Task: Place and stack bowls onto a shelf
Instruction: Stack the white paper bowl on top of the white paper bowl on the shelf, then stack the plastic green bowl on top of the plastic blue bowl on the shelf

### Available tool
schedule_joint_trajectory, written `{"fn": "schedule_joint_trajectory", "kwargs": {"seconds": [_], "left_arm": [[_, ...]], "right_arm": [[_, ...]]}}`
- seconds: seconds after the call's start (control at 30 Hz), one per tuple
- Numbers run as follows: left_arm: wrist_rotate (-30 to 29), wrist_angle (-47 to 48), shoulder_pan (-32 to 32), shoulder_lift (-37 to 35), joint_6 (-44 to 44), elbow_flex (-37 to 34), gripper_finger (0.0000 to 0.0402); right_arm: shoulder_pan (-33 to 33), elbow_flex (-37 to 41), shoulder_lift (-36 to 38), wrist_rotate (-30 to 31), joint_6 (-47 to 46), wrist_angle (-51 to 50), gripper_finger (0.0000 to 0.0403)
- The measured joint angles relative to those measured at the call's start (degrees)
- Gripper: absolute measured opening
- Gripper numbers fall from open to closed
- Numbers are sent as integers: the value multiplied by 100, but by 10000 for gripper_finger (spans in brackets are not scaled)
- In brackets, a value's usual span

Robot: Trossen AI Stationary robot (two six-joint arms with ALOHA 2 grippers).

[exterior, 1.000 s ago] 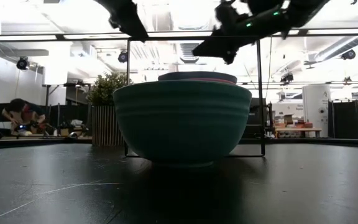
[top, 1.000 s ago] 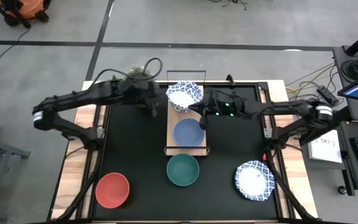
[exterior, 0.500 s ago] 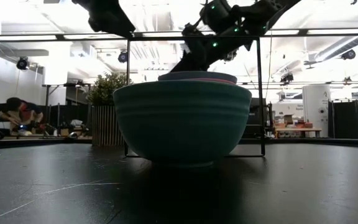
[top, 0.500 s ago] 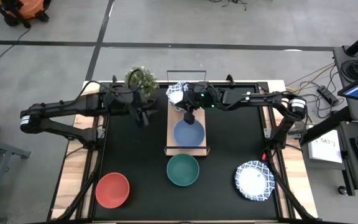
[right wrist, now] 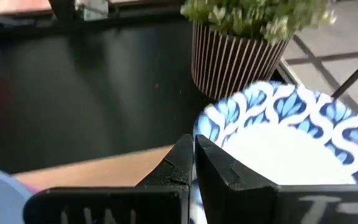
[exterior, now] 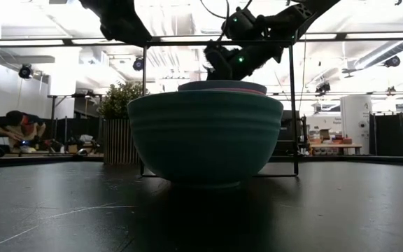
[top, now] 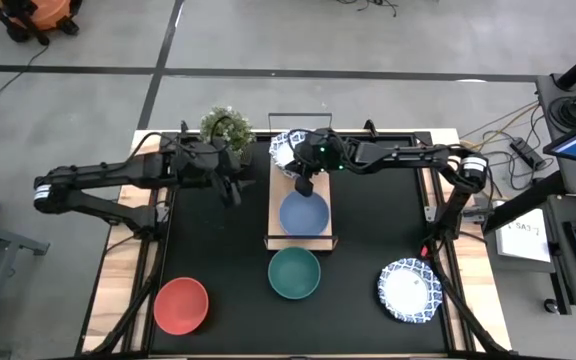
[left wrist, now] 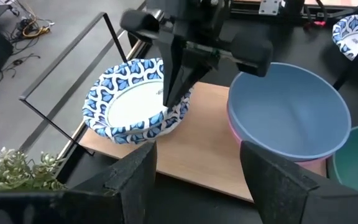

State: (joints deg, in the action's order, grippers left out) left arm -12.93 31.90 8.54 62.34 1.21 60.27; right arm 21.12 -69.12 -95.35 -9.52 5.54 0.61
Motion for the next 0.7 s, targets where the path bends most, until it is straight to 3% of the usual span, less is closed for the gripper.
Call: {"fn": "schedule_joint_trajectory", "kwargs": {"seconds": [0.4, 0.7], "left_arm": [[0, -38, 0, 261, 32, 0, 214], [-1, -9, -72, 508, 148, 0, 214]], "right_arm": [[42, 79, -144, -103, -23, -205, 8], [-48, 264, 544, -107, 50, -303, 8]]}}
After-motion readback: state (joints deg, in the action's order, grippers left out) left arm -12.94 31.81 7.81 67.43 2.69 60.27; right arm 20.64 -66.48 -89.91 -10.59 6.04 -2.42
